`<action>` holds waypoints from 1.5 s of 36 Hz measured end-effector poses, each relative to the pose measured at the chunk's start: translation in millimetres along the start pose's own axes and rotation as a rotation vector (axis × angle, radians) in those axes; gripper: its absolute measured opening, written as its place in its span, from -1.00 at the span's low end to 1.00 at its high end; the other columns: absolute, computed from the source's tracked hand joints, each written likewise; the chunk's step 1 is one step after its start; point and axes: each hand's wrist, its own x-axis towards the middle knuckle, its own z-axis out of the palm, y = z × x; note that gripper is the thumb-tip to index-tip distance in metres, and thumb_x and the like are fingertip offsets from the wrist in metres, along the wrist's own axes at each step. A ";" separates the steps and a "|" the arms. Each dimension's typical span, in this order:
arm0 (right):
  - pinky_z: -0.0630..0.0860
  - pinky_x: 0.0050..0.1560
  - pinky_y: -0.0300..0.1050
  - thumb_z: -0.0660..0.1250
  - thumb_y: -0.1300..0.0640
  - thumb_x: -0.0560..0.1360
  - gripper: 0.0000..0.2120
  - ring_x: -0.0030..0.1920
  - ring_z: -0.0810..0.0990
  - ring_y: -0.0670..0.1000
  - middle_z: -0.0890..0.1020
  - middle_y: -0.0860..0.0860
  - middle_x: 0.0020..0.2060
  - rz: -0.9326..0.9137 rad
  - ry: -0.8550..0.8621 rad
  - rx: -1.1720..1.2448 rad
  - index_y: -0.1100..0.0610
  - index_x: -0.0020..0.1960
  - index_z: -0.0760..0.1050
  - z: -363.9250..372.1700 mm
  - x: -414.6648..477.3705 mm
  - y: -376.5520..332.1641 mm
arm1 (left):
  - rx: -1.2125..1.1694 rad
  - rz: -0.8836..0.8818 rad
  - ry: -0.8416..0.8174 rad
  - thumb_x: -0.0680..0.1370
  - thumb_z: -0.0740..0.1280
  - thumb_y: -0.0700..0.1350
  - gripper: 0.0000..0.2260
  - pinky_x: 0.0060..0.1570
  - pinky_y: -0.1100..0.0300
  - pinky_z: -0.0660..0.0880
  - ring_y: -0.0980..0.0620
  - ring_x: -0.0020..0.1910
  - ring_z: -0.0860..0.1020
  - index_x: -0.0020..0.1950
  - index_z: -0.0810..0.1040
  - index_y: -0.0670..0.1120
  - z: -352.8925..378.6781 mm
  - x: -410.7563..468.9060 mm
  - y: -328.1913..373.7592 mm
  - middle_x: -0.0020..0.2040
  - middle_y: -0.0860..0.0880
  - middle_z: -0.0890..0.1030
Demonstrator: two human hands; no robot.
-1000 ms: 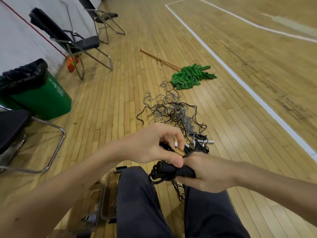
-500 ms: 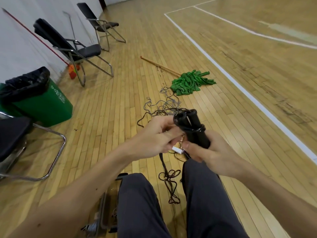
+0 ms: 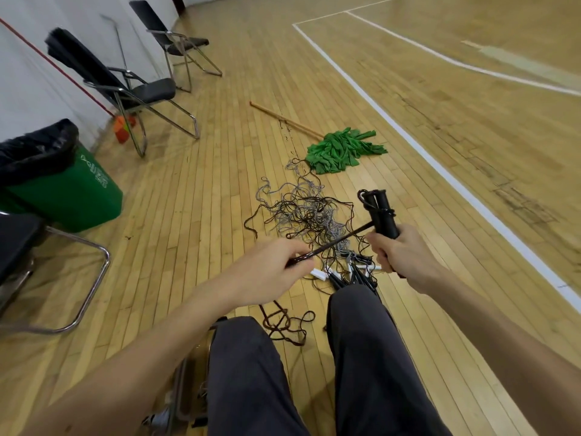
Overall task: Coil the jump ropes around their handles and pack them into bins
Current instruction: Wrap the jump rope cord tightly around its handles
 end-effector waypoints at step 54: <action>0.33 -0.31 -0.06 0.33 0.13 0.58 -0.75 -0.38 0.40 0.08 0.45 0.07 -0.41 0.099 -1.121 -0.575 0.17 -0.26 0.43 74.5 -99.8 -35.9 | -0.381 0.147 -0.376 0.54 0.46 -0.09 -0.92 -0.43 0.19 0.29 -0.10 -0.40 0.39 -0.13 0.72 -0.04 -34.9 33.7 -21.1 -0.33 -0.06 0.65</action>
